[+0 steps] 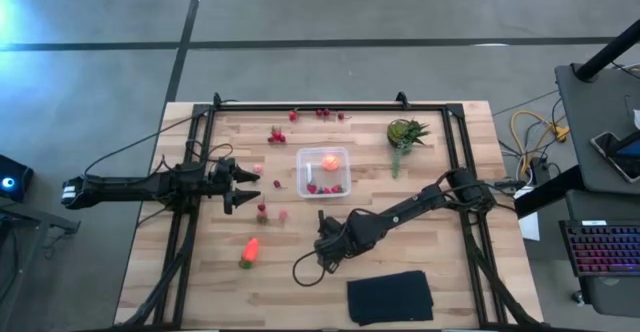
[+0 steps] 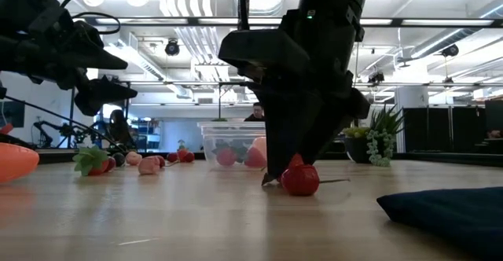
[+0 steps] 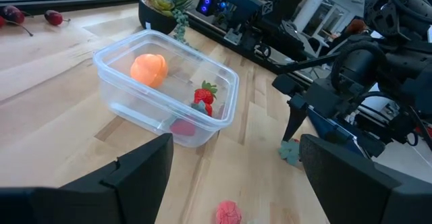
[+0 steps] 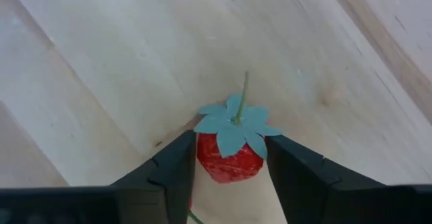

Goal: Pick and placing Produce into tupperware
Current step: Put the strawberry into the transparent bin

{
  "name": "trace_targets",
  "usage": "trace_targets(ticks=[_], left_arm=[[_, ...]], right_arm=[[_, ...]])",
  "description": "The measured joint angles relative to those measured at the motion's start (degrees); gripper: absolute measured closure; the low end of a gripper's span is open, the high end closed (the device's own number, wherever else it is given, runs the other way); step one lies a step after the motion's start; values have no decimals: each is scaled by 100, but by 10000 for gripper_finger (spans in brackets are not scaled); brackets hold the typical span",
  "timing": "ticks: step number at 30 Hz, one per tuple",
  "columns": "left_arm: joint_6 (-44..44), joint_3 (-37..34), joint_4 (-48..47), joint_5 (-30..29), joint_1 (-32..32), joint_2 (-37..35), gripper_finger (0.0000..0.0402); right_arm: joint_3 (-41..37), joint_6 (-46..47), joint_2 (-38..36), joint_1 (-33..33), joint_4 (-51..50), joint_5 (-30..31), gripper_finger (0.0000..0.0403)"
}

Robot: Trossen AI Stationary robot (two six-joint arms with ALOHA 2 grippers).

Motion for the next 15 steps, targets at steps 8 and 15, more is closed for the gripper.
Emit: trace_targets(ticks=[8, 15], left_arm=[[0, -1, 2, 2, -2, 0, 95], [1, 0, 1, 1, -2, -2, 95]], right_arm=[[127, 104, -5, -2, 4, -4, 257], [553, -148, -85, -150, -72, 301, 257]])
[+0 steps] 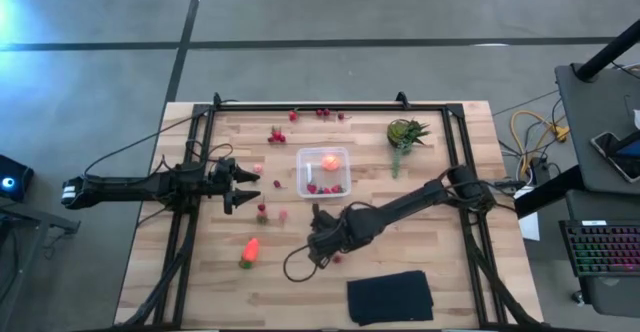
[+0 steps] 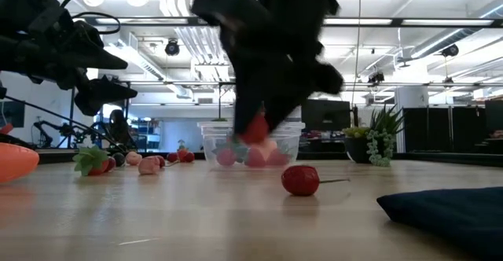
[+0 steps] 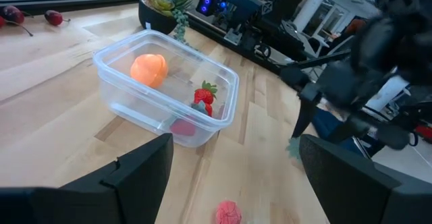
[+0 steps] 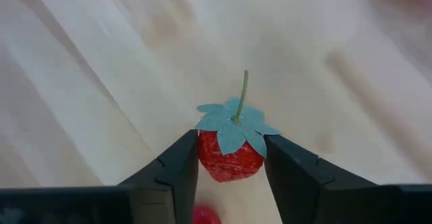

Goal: Pick and placing Produce into tupperware
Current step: Put the strawberry into the transparent bin, then put the red cherry into the transparent bin

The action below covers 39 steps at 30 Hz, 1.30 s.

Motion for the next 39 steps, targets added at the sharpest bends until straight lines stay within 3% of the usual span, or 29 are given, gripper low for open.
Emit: trace_targets(ticks=[8, 15, 19, 24, 30, 36, 39], left_arm=[[1, 0, 0, 0, 0, 2, 95], [0, -1, -1, 1, 0, 2, 95], [-1, -2, -1, 1, 0, 2, 95], [0, 0, 1, 2, 0, 2, 95], [-1, -1, -1, -1, 0, 2, 95], [-1, -2, -1, -1, 2, 2, 95], [-1, -1, -1, 1, 1, 2, 95]], right_arm=[[1286, -1011, -66, -698, -1045, 756, 257], [1675, -1728, -68, -1741, -1516, 585, 246], [1586, -1890, -68, -2139, -1547, 95, 215], [1484, -1790, -66, -2238, -1412, 232, 154], [1569, -1634, -64, -2078, -1679, -114, 111], [1491, -2504, -62, -1083, -2343, -183, 118], [1300, -2891, -64, -520, -2434, 87, 128]])
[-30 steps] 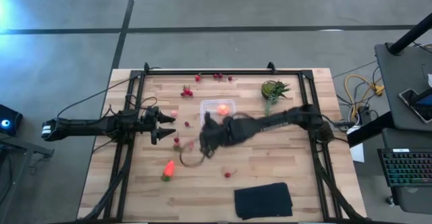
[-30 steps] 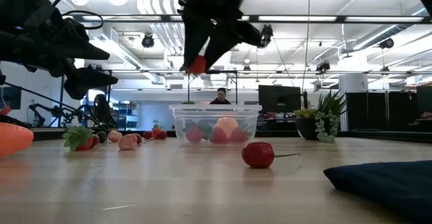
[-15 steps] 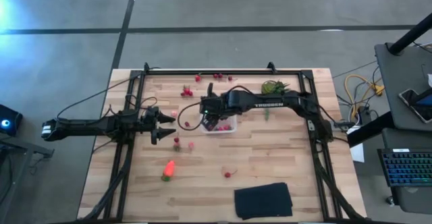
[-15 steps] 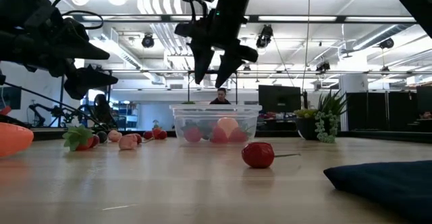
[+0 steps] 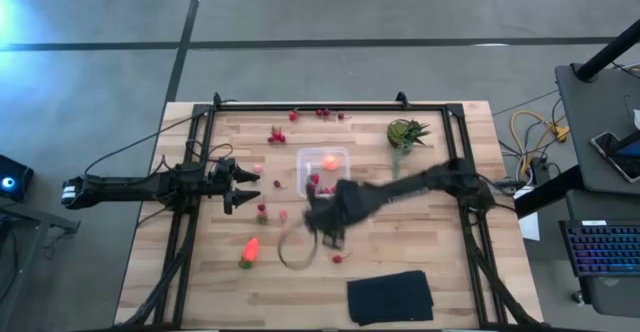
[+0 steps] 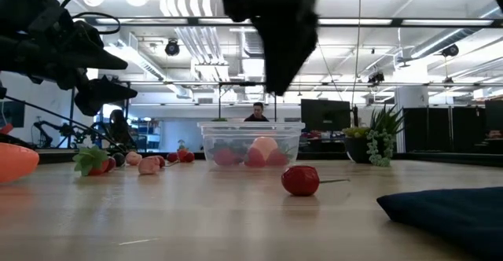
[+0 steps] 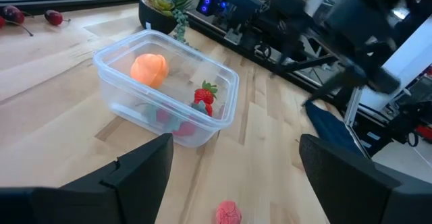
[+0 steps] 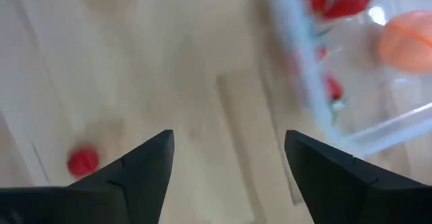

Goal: Pick and placing Produce into tupperware
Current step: Put the red cherry into the transparent bin

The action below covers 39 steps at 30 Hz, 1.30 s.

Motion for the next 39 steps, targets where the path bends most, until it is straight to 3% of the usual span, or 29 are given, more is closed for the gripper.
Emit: trace_targets(ticks=[2, 6, 8, 17, 20, 24, 32, 39], left_arm=[[1, 0, 0, -2, 1, 0, 95], [0, 0, 0, -2, 1, -4, 95], [2, 0, 0, -1, -1, -4, 95], [0, 1, 0, -2, 0, 0, 95], [0, -1, 0, 0, -1, 0, 95], [0, -1, 1, -1, 1, 0, 95], [0, -2, 0, 1, -2, -7, 95], [0, 1, 0, 0, 1, -9, 95]], right_arm=[[-181, 68, 7, 316, -49, 163, 135], [-387, 1599, 17, 732, 5, -136, 145], [-434, 1761, 17, 915, 187, -219, 147], [-554, 641, 20, 1688, 571, 726, 145], [-759, 320, 20, 1752, 1158, 681, 141], [-989, -30, 56, 1761, 2010, 160, 132], [-1326, 432, 153, 1610, 1900, 359, 131], [-1595, 446, 153, 1494, 2212, 101, 141]])
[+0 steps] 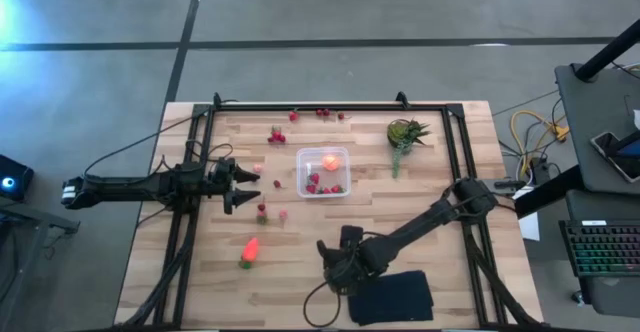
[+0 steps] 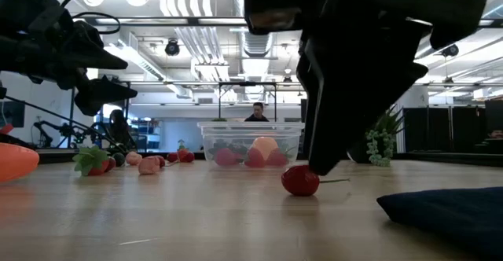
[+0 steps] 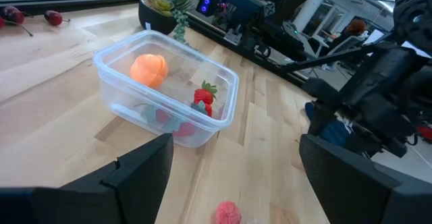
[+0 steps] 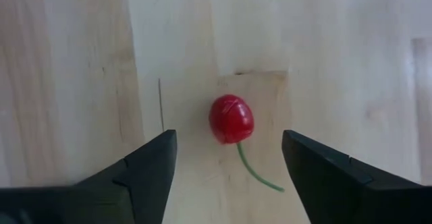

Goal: Pick and placing Produce into tupperware
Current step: Put the red cherry into the transparent bin

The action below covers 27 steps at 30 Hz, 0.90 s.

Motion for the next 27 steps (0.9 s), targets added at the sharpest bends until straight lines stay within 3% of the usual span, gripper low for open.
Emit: trace_targets(ticks=[20, 27], left_arm=[[0, 0, 0, -1, 0, 9, 95], [2, -1, 0, 0, -1, 9, 95]], right_arm=[[-79, 15, 166, -190, 252, -98, 176], [-103, -2, 164, -370, 272, -529, 196]])
